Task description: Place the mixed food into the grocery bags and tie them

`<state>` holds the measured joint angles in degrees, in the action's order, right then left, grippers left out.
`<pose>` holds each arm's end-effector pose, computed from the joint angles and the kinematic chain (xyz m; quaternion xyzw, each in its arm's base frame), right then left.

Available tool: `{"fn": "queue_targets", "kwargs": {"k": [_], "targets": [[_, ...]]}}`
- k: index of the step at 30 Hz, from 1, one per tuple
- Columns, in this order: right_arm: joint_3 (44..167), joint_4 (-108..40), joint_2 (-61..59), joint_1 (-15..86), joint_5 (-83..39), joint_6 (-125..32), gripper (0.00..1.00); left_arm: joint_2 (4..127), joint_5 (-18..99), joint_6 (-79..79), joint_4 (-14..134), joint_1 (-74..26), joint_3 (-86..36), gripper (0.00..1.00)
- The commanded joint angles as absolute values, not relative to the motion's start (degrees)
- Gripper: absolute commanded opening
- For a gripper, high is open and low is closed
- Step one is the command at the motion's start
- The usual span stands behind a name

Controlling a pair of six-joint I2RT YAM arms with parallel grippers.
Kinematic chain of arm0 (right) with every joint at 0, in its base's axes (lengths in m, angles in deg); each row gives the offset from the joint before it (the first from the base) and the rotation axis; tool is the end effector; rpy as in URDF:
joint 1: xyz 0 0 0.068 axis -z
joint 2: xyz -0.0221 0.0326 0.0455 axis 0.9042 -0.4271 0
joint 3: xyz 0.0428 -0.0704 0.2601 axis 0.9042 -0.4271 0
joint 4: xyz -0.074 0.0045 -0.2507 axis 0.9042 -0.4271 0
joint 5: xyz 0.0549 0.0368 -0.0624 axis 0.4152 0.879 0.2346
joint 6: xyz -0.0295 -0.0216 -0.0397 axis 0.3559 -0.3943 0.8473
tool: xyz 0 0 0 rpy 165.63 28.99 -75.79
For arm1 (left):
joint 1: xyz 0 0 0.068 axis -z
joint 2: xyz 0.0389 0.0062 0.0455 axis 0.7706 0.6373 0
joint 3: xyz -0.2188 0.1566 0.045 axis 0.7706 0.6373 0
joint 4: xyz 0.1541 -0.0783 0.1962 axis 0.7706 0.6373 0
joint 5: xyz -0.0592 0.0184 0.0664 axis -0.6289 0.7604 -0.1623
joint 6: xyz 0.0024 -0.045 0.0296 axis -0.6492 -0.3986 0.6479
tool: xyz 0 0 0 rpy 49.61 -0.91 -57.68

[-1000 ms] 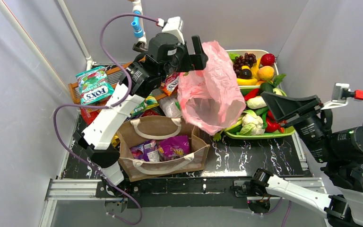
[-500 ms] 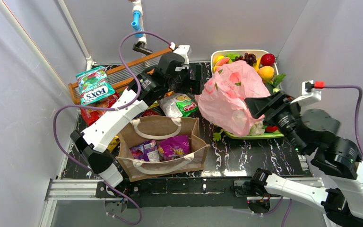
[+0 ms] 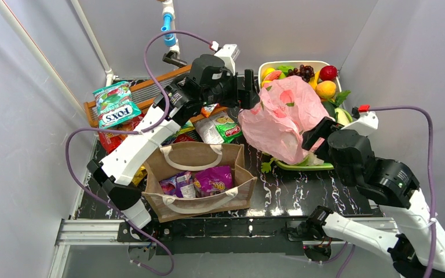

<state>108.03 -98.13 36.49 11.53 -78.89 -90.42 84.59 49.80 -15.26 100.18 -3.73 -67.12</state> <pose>0.0701 0.0485 0.4352 0.1926 0.7908 0.1339 0.5653 0.2435 -0.2574 0.4818 0.1387 0.7986 -0.3437 0.4741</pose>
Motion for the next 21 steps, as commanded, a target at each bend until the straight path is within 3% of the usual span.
{"fn": "queue_targets", "kwargs": {"k": [1, 4, 8, 13, 21], "targets": [[109.4, -94.1, 32.0, 23.0, -62.0, -82.3, 0.85, 86.3, 46.7, -14.4, 100.3, -3.5, -70.8, 0.98], [116.7, -98.2, 25.5, 31.7, -54.8, -80.6, 0.85, 86.3, 48.1, -16.3, 100.3, -3.6, -69.8, 0.98], [117.1, -95.9, 26.2, 40.3, -49.5, -76.5, 0.86, 85.2, 47.5, -17.1, 100.2, -3.6, -68.2, 0.98], [107.6, -94.2, 28.4, 44.9, -43.2, -76.1, 0.86, 83.6, 47.6, -17.4, 99.4, -3.5, -66.3, 0.98], [98.0, -88.2, 30.4, 49.5, -42.8, -73.8, 0.86, 83.2, 46.0, -17.4, 99.9, -3.5, -66.4, 0.97]]}}
